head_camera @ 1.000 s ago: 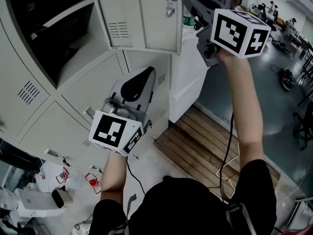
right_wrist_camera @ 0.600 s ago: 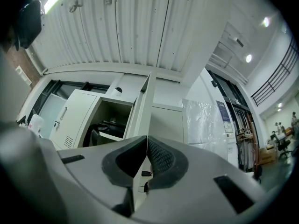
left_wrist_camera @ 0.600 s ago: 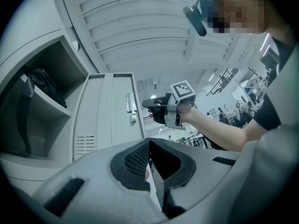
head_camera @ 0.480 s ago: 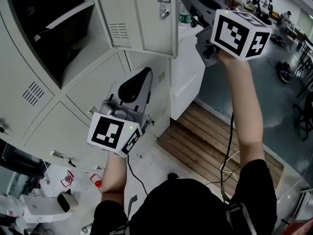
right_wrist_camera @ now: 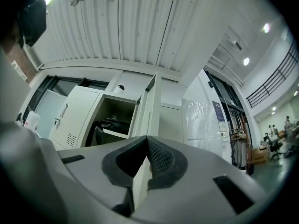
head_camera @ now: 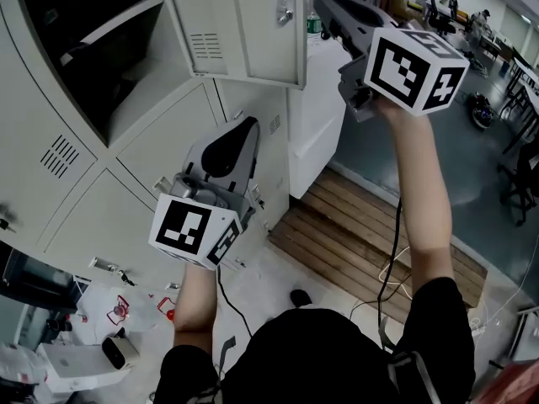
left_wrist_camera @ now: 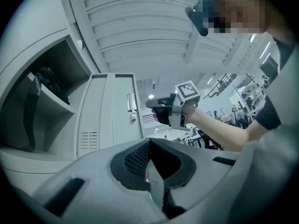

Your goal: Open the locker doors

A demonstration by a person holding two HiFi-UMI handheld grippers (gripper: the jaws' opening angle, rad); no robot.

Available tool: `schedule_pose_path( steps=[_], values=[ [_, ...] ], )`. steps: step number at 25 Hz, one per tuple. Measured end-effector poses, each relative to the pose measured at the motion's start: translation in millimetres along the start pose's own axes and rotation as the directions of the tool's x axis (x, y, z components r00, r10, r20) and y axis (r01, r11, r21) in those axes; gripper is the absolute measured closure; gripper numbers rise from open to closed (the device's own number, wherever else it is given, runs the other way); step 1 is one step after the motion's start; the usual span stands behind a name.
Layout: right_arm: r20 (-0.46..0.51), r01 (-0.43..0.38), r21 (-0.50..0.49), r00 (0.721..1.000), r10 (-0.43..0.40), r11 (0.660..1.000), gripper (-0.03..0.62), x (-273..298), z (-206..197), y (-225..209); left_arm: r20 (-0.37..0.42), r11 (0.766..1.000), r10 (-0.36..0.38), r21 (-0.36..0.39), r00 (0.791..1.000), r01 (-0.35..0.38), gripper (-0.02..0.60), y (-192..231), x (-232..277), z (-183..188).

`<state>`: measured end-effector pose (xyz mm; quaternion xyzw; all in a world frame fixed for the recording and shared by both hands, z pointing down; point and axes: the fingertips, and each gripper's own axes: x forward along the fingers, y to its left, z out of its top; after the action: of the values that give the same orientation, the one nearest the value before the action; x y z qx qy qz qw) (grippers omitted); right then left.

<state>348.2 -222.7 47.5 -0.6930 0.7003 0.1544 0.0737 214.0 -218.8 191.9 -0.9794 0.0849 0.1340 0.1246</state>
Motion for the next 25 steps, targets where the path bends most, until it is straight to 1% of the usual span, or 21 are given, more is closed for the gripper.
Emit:
schedule_pose_path(
  steps=[5,16,19,25],
  values=[
    [-0.013,0.014,-0.041,1.0,-0.015,0.999,0.589,-12,-7,16,-0.008,1.0,-0.023,-0.01,1.0,0.023,0.564,-6,-9,-2],
    [-0.032,0.017,-0.015,0.999,-0.018,1.0,0.592,-34,-27,59,-0.016,0.998,-0.039,-0.043,0.999,0.038,0.563,-11,-44,-3],
    [-0.035,0.008,-0.011,0.999,-0.008,1.0,0.592,-38,-33,77,-0.018,0.998,-0.035,-0.049,0.999,0.034,0.565,-10,-56,-4],
    [-0.057,-0.038,-0.017,0.998,0.037,0.999,0.592,-45,-48,120,-0.029,0.998,-0.018,-0.053,0.999,0.017,0.565,-7,-82,-4]
  ],
)
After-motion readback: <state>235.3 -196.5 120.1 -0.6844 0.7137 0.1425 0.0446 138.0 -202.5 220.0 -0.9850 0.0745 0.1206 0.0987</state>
